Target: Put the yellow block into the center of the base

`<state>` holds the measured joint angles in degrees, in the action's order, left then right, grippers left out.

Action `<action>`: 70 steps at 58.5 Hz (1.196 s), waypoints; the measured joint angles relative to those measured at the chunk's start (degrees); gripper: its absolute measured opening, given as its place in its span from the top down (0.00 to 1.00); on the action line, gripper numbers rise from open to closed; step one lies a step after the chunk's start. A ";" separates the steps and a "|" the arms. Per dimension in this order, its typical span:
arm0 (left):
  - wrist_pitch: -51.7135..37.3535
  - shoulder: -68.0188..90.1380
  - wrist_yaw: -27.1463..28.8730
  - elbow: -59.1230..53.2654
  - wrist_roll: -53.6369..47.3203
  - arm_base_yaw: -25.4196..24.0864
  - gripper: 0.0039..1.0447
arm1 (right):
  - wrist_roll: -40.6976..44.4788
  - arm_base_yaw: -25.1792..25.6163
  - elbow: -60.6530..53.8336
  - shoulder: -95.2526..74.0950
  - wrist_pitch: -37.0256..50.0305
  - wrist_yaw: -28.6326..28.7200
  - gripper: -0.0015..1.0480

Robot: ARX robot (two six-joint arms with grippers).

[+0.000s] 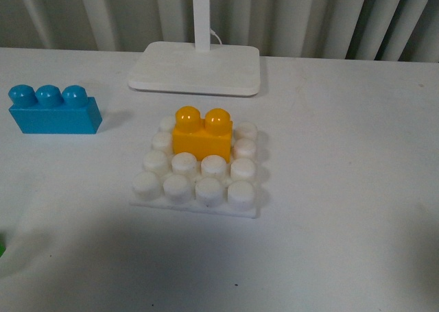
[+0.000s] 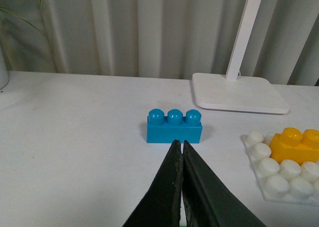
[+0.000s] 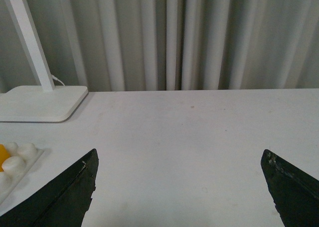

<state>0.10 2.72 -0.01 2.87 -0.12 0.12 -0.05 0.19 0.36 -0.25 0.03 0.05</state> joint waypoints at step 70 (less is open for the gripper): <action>0.00 -2.49 0.02 -2.12 0.17 0.00 0.06 | 0.00 0.00 0.00 0.02 0.00 0.00 0.09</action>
<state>0.10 0.23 0.01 0.75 0.05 0.12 -0.05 0.19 0.36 -0.23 0.03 0.05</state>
